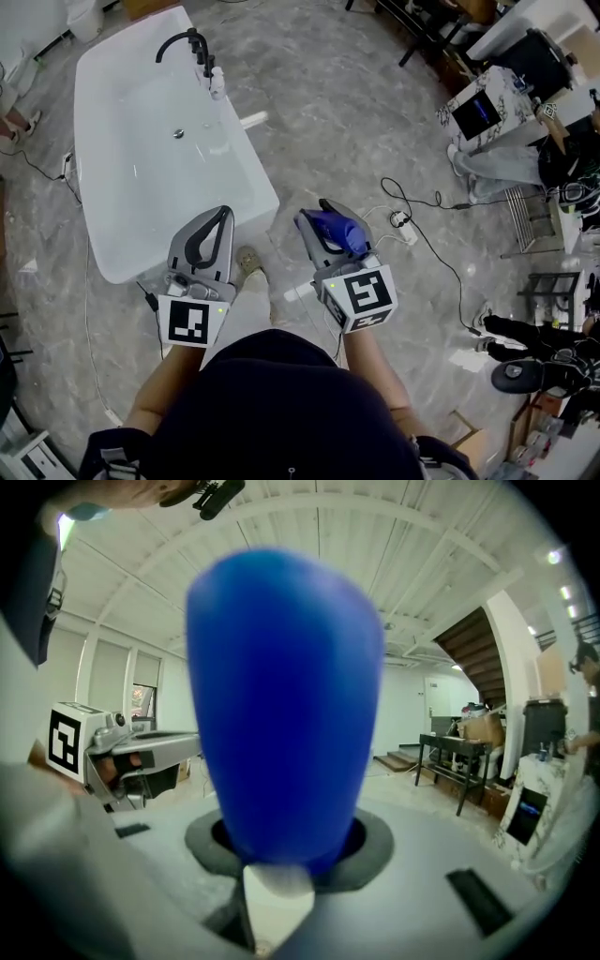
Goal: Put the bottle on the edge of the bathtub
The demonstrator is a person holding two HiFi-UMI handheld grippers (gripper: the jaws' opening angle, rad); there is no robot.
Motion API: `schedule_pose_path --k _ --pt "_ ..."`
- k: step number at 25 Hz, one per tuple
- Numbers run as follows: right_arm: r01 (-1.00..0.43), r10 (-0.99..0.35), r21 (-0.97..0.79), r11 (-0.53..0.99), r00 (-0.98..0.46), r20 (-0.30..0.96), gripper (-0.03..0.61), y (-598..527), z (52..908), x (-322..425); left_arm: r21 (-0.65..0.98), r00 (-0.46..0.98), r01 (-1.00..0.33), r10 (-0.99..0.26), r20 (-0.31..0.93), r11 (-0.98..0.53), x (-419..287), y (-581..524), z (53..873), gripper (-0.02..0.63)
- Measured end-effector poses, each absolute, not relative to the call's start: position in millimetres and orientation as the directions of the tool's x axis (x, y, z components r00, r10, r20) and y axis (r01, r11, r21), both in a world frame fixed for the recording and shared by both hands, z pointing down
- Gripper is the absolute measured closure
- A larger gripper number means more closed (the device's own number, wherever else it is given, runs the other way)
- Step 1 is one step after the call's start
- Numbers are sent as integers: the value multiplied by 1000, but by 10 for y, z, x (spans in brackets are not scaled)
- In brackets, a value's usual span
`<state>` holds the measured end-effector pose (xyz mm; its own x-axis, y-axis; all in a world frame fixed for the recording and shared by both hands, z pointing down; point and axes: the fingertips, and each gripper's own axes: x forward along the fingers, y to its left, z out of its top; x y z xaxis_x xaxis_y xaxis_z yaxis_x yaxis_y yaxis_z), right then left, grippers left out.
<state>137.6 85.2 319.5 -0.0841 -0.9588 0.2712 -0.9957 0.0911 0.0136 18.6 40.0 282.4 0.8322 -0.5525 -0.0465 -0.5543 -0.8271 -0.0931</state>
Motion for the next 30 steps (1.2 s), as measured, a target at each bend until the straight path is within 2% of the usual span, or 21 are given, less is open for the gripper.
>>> schedule_pose_path --k 5,13,30 --pt "-991 -958 24 132 -121 259 437 291 3084 1596 -108 811 -585 -578 -95 -804 463 -105 2756 612" --pt "-982 -954 27 184 -173 243 437 -568 3022 1801 -113 788 -616 -607 -105 -780 709 -822 2724 612" --pt "-935 -899 32 353 -330 288 437 -1526 3191 1503 -99 721 -693 -687 -93 -714 604 -1645 2847 612"
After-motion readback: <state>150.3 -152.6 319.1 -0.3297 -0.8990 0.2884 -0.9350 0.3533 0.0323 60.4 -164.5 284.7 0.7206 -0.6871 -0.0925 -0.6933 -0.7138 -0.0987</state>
